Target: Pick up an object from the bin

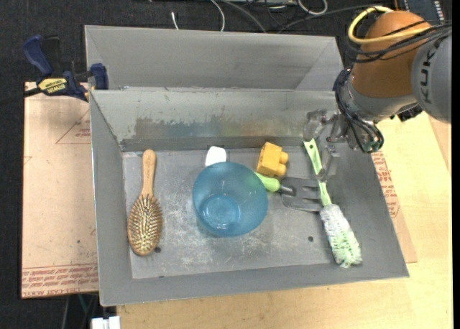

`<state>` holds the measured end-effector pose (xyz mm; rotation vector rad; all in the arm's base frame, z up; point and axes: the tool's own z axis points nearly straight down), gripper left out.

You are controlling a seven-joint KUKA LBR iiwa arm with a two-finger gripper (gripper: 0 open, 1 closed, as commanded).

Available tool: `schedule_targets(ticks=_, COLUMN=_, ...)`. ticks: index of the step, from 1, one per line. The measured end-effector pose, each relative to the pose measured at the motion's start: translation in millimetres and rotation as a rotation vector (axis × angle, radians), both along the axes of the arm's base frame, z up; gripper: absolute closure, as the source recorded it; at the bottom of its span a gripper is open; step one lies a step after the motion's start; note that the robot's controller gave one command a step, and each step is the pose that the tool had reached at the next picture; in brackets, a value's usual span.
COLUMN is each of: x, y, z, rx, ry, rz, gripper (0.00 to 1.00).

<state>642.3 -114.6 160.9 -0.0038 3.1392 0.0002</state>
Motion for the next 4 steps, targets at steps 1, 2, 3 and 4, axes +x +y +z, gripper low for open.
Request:
schedule_targets(ticks=1, x=-0.1, y=0, z=0, rx=0.000, ry=-0.001, rz=0.000, gripper=0.00)
schedule_targets(ticks=2, x=-39.8, y=0, z=-50, rx=0.000, ry=0.000, rz=-0.005, gripper=0.00)
schedule_targets(ticks=3, x=-64.8, y=-12, z=-61, rx=-0.001, ry=-0.008, rz=0.040, gripper=0.00)
schedule_targets(ticks=4, x=-26.1, y=7, z=-89, rx=0.002, ry=-0.012, rz=-0.344, gripper=1.00)
